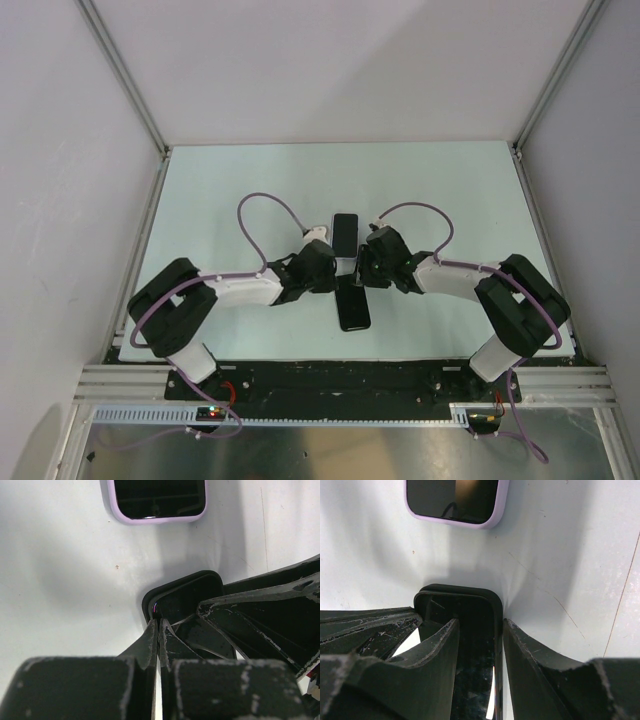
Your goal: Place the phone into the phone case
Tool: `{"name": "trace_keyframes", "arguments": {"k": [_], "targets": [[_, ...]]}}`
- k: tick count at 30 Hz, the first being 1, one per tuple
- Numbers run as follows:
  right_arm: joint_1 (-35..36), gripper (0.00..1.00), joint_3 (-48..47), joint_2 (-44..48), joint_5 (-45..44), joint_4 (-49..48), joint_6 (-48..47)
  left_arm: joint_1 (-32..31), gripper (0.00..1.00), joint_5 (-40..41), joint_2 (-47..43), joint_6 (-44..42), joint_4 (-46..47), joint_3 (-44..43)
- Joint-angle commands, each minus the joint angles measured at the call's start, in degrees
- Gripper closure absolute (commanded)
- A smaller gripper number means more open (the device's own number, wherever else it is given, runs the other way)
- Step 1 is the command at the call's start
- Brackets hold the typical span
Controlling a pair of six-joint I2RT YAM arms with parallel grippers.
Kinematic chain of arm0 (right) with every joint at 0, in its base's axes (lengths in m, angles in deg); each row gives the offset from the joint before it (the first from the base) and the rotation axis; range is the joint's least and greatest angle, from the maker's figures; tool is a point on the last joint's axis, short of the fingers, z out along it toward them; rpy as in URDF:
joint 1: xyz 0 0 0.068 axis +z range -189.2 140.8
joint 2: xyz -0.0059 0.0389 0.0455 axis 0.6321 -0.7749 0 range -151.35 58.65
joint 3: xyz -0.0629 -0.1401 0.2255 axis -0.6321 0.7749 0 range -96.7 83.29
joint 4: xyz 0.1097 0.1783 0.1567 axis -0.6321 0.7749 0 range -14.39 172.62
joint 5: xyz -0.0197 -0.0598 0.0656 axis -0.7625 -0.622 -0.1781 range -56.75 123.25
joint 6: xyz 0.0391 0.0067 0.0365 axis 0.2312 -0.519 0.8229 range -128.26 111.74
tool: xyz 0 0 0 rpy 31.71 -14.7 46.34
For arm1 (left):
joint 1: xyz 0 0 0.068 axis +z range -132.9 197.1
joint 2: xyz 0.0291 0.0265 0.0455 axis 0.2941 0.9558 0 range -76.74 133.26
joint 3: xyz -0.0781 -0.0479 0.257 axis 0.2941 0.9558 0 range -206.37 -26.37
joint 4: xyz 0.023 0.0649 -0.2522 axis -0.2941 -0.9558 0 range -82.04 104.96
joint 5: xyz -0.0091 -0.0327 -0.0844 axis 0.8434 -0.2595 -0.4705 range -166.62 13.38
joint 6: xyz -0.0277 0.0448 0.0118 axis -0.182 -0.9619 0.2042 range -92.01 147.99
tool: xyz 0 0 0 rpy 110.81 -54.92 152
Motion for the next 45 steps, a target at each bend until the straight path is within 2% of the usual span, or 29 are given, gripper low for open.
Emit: {"name": "trace_keyframes", "arguments": {"k": [1,24,36,45], "targets": [[1.0,0.55,-0.3,-1.3,-1.3,3.3,-0.7,-2.9,1.0,-3.1,6.4,2.0,-3.6,4.5],[3.4,0.54,-0.4,-1.2,-4.9,4.6,-1.4,-5.3,1.0,-2.5,13.2,5.2,0.4,7.5],[6.4,0.35,-1.5,-3.8,-7.1,4.5,-2.3,-5.7,1.0,-2.4,13.8,6.1,0.4,9.5],[7.7,0.32,-2.7,-7.3,-8.7,5.6,-2.0,-5.7,1.0,-2.4,9.8,6.6,-0.9,9.2]]}}
